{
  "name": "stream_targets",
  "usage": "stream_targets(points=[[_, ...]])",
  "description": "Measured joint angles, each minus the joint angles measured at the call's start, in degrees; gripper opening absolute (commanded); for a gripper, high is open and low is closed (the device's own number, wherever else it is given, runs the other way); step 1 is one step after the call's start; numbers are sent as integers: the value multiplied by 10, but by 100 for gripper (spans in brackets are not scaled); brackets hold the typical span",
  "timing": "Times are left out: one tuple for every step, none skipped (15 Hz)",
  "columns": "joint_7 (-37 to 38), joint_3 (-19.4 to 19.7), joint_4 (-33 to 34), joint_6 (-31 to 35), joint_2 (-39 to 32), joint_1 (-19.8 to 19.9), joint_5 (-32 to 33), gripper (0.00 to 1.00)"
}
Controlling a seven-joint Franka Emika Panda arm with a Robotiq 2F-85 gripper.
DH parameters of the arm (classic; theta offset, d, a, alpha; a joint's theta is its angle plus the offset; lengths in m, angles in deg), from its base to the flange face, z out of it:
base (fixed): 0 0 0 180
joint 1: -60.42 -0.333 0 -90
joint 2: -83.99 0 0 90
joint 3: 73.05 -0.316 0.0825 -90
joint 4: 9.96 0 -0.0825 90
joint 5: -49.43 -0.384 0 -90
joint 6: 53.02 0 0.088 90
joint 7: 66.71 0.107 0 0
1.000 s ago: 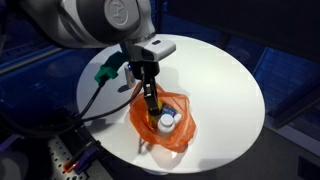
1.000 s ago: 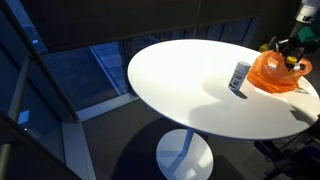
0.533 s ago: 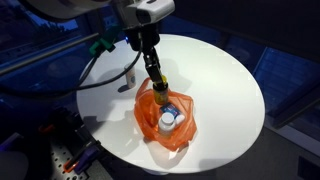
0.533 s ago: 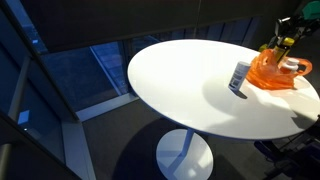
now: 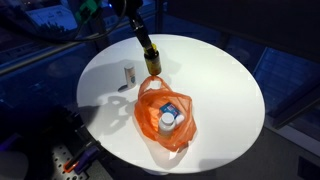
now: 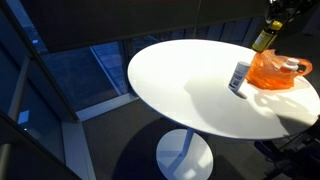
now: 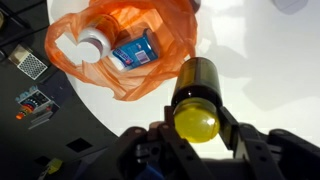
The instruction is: Put the brown bottle on the table
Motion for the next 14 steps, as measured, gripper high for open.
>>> stream_targets(points=[[0,-10,1,0,2,-5,-5,21],[0,-19,1,0,4,-10,-10,21],[0,-29,2,0,6,-15,-15,21],[0,-38,2,0,8,-20,-18,21],[0,-46,2,1,9,-25,-19,21],[0,-55,2,1,11,-30,-20,21],[0,-62,2,3,11,-35,-20,21],[-1,-68,1,5,12,-41,-22,21],[-4,-73,1,8,12,-46,-27,21],[-10,-77,0,12,12,-52,-34,21],[-21,-80,-2,15,12,-58,-45,21],[-32,-83,-4,18,12,-63,-56,21],[-48,-86,-6,19,12,-68,-70,21],[-62,-88,-8,19,11,-73,-83,21]])
